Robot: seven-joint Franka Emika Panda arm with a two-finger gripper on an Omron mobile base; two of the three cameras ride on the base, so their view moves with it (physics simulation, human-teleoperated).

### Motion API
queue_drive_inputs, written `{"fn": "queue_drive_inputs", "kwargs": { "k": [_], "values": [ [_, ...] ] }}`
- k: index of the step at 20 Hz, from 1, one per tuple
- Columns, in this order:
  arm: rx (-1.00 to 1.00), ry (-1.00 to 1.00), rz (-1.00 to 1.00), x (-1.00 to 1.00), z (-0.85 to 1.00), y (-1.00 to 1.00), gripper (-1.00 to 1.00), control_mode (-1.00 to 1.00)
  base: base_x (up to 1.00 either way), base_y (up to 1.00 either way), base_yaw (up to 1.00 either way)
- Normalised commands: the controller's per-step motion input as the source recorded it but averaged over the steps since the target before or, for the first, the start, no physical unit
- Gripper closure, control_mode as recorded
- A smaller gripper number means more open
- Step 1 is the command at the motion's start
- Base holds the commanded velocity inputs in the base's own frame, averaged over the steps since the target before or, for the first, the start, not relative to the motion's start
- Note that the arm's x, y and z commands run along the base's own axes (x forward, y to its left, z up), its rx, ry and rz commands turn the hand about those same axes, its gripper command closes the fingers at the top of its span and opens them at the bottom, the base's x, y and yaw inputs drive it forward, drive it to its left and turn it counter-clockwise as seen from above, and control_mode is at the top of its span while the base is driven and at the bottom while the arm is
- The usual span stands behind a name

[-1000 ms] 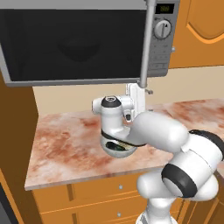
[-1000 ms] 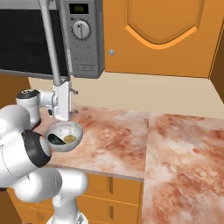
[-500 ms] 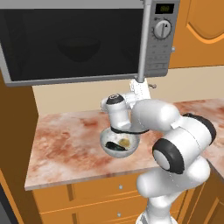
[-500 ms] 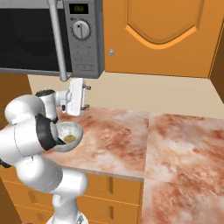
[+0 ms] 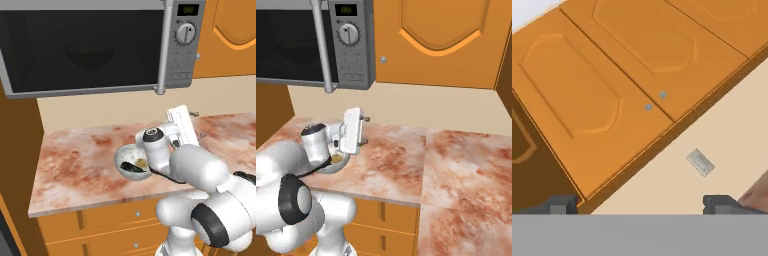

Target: Place the bowl containing the squash and corn in the microwave. Close the microwave door and press the start button to microwave the meal.

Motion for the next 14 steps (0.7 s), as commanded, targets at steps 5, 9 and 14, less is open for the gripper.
{"fn": "queue_drive_inputs", "kwargs": {
  "k": [5,9,14],
  "values": [
    [0.03,0.02,0.37,-0.98,0.64,-0.20,-1.00,-1.00,0.00,0.00,0.00],
    [0.00,0.04,0.36,-0.73,0.66,-0.02,-1.00,-1.00,0.00,0.00,0.00],
    [0.00,0.01,0.32,-0.34,0.84,0.00,1.00,-1.00,0.00,0.00,0.00]
  ]
}}
